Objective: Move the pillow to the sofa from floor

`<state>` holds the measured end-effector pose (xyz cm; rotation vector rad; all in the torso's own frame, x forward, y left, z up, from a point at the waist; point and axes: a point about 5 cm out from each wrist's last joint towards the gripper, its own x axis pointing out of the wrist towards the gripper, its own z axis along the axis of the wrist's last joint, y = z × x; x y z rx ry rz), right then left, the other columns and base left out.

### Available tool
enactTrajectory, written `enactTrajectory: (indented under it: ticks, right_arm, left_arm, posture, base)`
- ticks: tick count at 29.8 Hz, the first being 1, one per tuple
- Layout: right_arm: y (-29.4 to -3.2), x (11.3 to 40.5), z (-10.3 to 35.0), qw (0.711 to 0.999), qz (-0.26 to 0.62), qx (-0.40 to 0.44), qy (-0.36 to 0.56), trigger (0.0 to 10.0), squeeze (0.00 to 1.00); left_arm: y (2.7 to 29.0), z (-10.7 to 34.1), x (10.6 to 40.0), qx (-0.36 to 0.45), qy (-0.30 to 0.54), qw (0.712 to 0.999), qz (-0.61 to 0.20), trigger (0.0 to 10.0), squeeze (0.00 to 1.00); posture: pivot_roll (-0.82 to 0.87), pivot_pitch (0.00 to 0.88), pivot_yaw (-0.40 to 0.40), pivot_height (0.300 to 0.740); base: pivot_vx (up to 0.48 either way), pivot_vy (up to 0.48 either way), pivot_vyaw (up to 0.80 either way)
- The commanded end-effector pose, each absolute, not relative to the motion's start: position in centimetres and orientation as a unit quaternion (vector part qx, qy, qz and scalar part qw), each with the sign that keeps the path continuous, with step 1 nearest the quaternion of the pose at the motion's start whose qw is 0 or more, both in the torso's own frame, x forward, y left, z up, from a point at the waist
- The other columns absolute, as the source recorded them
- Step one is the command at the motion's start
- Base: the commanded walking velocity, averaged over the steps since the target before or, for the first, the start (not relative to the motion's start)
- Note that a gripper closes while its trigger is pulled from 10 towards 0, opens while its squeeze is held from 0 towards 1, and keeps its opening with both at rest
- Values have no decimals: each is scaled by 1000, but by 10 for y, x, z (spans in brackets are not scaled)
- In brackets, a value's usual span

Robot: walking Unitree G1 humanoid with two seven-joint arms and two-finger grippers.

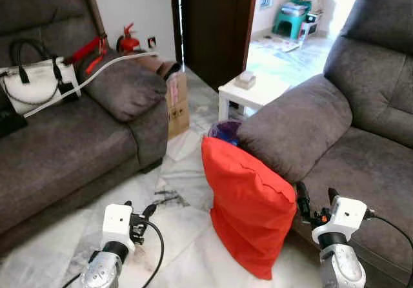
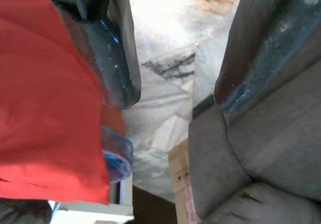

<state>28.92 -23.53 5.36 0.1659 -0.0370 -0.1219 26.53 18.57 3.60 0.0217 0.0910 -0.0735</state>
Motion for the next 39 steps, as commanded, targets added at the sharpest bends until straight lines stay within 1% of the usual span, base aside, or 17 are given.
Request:
enactTrajectory:
  ticks: [1,4,12,16,20,25,27,28,29,31,32,34,36,37,39]
  right_arm:
    - [-241,289,56,992,-80,97,-28,10000,0]
    - [-247,286,54,989,-100,108,-23,10000,0]
    - [-247,287,54,989,-98,108,-23,10000,0]
    - [-250,287,54,984,-117,131,-29,10000,0]
    - [-251,288,55,983,-119,135,-32,10000,0]
    - [-253,289,58,986,-102,127,-31,10000,0]
    - [-253,290,59,990,-68,119,-24,10000,0]
    - [-255,290,59,993,-41,109,-15,10000,1000]
    - [-255,290,59,993,-41,109,-15,10000,1000]
    - [-270,287,63,995,-26,96,-12,10000,1000]
    - [-270,287,63,995,-26,96,-12,10000,1000]
    - [-271,283,66,994,50,96,-2,10000,1000]
    - [-269,281,65,991,89,99,9,10000,1000]
    - [-266,277,67,986,131,103,12,10000,1000]
    - [-266,274,69,982,158,100,18,10000,1000]
  left_arm:
    - [183,35,265,13,49,998,-42,10000,0]
    - [183,35,264,13,49,998,-43,10000,0]
    - [184,35,264,13,47,998,-42,10000,0]
    - [184,35,264,14,49,998,-43,10000,0]
    - [184,35,264,14,49,998,-42,10000,0]
    - [183,34,263,11,49,998,-47,10000,0]
    - [183,33,262,10,50,998,-48,10000,0]
    - [183,32,261,10,52,997,-48,10000,0]
    - [183,32,261,10,52,997,-48,10000,0]
    - [184,30,258,12,58,997,-46,10000,0]
    - [184,30,258,12,58,997,-46,10000,0]
    - [187,28,257,12,61,997,-42,10000,0]
    - [187,28,257,12,62,997,-41,10000,0]
    - [188,28,256,14,64,997,-44,10000,0]
    - [188,28,256,16,65,997,-44,10000,0]
  posture:
    - [4,37,44,616]
    - [6,35,43,616]
    - [5,35,42,616]
    - [7,38,44,616]
    - [7,38,44,616]
    - [12,42,41,616]
    - [11,43,41,616]
    - [12,44,37,616]
    - [12,44,37,616]
    - [18,49,35,616]
    - [18,49,35,616]
    - [18,52,38,616]
    - [16,53,39,616]
    - [16,55,40,616]
    - [12,61,42,616]
  base:
    - [277,0,0]
    - [301,0,0]
    - [330,0,0]
    - [339,0,0]
    - [353,0,0]
    - [0,0,0]
    - [0,0,0]
    - [0,0,0]
    - [0,0,0]
    - [0,0,0]
    - [0,0,0]
    - [0,0,0]
    - [0,0,0]
    - [0,0,0]
    - [0,0,0]
